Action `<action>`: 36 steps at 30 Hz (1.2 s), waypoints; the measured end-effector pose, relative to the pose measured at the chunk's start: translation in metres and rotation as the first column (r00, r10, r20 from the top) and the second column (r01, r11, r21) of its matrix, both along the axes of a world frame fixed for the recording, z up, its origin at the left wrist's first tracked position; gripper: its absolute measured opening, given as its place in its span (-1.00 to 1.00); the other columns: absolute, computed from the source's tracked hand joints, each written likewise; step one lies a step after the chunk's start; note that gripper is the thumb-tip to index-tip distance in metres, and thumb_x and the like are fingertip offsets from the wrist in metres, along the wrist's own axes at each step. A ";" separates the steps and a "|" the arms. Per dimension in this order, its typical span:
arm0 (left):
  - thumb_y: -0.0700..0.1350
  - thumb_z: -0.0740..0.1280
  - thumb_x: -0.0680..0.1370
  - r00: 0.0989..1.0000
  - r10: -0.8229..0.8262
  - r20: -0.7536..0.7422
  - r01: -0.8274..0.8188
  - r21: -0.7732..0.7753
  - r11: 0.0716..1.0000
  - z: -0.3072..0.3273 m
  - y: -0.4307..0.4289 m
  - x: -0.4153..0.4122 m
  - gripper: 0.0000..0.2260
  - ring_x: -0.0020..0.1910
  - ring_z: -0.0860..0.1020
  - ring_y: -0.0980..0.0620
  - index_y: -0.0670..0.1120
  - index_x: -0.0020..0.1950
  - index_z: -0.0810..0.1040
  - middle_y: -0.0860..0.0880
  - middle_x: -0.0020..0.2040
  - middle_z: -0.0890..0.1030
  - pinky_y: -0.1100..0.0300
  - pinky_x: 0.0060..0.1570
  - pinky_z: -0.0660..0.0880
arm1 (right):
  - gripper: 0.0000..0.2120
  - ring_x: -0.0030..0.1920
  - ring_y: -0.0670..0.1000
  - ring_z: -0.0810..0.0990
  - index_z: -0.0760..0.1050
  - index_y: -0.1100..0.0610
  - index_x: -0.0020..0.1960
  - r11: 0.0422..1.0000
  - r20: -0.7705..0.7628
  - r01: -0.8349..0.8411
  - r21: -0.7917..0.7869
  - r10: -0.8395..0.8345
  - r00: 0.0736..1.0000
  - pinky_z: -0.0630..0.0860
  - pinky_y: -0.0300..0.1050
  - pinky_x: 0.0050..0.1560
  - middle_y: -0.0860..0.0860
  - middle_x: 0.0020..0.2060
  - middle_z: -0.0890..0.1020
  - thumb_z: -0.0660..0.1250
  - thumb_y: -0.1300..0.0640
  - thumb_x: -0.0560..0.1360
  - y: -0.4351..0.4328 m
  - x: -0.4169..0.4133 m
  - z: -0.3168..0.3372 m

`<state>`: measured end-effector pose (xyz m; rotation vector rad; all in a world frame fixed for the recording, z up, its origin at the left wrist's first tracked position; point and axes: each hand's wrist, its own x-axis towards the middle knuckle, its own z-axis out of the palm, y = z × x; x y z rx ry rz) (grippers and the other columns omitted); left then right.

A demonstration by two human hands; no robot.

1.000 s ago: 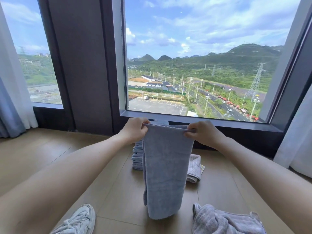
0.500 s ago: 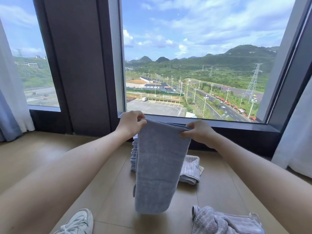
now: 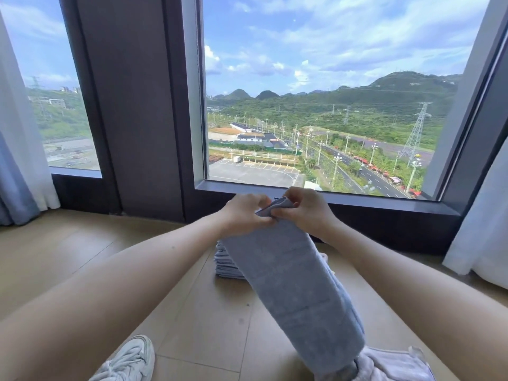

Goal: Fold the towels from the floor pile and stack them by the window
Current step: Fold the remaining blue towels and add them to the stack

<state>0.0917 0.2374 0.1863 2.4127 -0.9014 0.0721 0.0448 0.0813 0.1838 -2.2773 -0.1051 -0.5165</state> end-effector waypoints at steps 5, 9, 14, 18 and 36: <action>-0.13 0.26 0.56 0.998 0.008 0.067 -0.001 -0.099 0.995 0.002 -0.010 -0.008 -0.92 -0.19 0.48 -0.02 -0.11 -0.08 0.52 -0.03 -0.23 0.54 0.21 -0.28 0.35 | -0.90 -0.29 -0.12 0.47 0.54 0.02 -0.22 0.991 -0.034 -0.047 0.125 0.052 0.998 0.41 -0.20 -0.24 -0.04 -0.32 0.57 0.45 0.14 0.40 -0.010 -0.006 0.003; -0.14 0.22 0.58 0.997 0.050 0.059 -0.036 -0.223 0.974 0.006 -0.007 -0.007 -0.89 -0.10 0.53 -0.04 -0.05 0.01 0.53 -0.06 -0.11 0.60 0.20 -0.20 0.39 | -0.82 -0.08 0.00 0.58 0.61 0.23 -0.02 0.993 -0.305 -0.115 0.015 0.114 0.946 0.51 -0.07 0.02 0.13 -0.10 0.65 0.41 0.15 0.44 -0.025 -0.010 -0.004; -0.17 0.22 0.58 0.995 0.082 0.061 -0.055 -0.363 0.930 0.011 0.000 -0.005 -0.88 -0.10 0.50 0.03 -0.03 -0.01 0.55 0.00 -0.15 0.58 0.24 -0.15 0.39 | -0.79 0.04 0.03 0.60 0.60 0.15 0.06 0.991 -0.325 -0.124 -0.045 0.103 0.940 0.49 -0.02 0.13 0.06 0.00 0.65 0.39 0.12 0.46 -0.030 -0.007 -0.010; -0.16 0.23 0.58 0.982 0.186 0.026 -0.148 -0.499 0.854 0.015 0.007 0.002 -0.86 -0.10 0.49 0.01 -0.10 0.04 0.57 -0.03 -0.16 0.58 0.17 -0.13 0.38 | -0.81 0.05 0.03 0.60 0.56 0.11 0.04 0.992 -0.318 -0.110 -0.069 0.082 0.945 0.53 -0.02 0.13 0.06 -0.01 0.65 0.40 0.15 0.43 -0.040 -0.006 -0.015; -0.11 0.23 0.56 0.799 0.546 -0.253 -0.596 -0.458 0.660 0.010 0.048 0.040 -0.87 -0.11 0.43 -0.07 -0.06 -0.09 0.56 -0.07 -0.10 0.53 0.19 -0.14 0.32 | -0.88 -0.05 0.01 0.50 0.46 0.10 -0.07 0.946 -0.403 -0.081 -0.314 -0.055 0.913 0.41 -0.16 -0.09 -0.01 -0.14 0.53 0.22 0.07 0.57 -0.067 -0.014 -0.010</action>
